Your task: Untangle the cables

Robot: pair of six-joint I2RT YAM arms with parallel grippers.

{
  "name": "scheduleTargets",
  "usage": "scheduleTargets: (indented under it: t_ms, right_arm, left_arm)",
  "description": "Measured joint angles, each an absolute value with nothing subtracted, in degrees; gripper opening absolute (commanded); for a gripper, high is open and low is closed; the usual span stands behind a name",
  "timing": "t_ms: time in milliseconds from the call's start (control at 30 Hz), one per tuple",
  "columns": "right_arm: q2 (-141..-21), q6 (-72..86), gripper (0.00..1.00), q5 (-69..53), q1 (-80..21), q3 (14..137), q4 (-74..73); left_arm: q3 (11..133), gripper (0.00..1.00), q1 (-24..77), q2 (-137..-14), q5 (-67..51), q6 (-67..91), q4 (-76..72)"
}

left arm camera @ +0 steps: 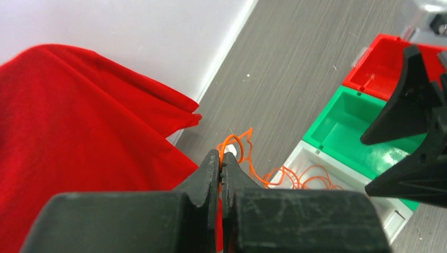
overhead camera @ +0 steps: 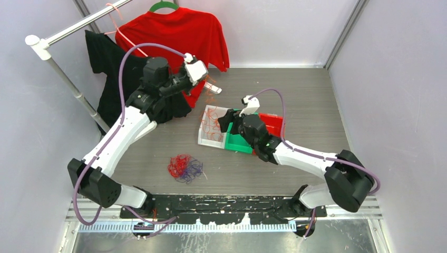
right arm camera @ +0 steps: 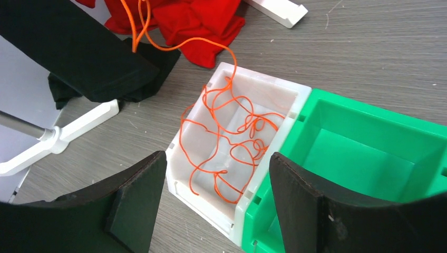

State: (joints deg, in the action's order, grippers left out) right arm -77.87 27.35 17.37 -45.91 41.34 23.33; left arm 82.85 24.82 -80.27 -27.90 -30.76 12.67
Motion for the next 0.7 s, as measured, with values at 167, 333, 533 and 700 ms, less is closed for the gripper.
scheduleTargets:
  t_ms: [167,333,533,700]
  right_arm:
    - [-75.3,28.3,0.77,17.8,-45.0,41.2,18.7]
    - [-71.4,29.4,0.77,18.5,-43.7,40.8,13.2]
    - [-65.3,30.6,0.76,20.3,-42.7,38.4,8.2]
    - [-61.7,31.5,0.76,21.5,-42.3,37.9,6.2]
  left_arm:
    - [79.6,0.00,26.8,-80.3,-25.5,-32.4,12.7]
    - [76.4,0.00,29.0,-80.3,-23.4,-33.5,14.4]
    - [76.1,0.00,30.4,-80.7,-20.2,-31.7,15.8]
    - [74.3,0.00,31.8,-83.7,-16.0,-31.8,16.4]
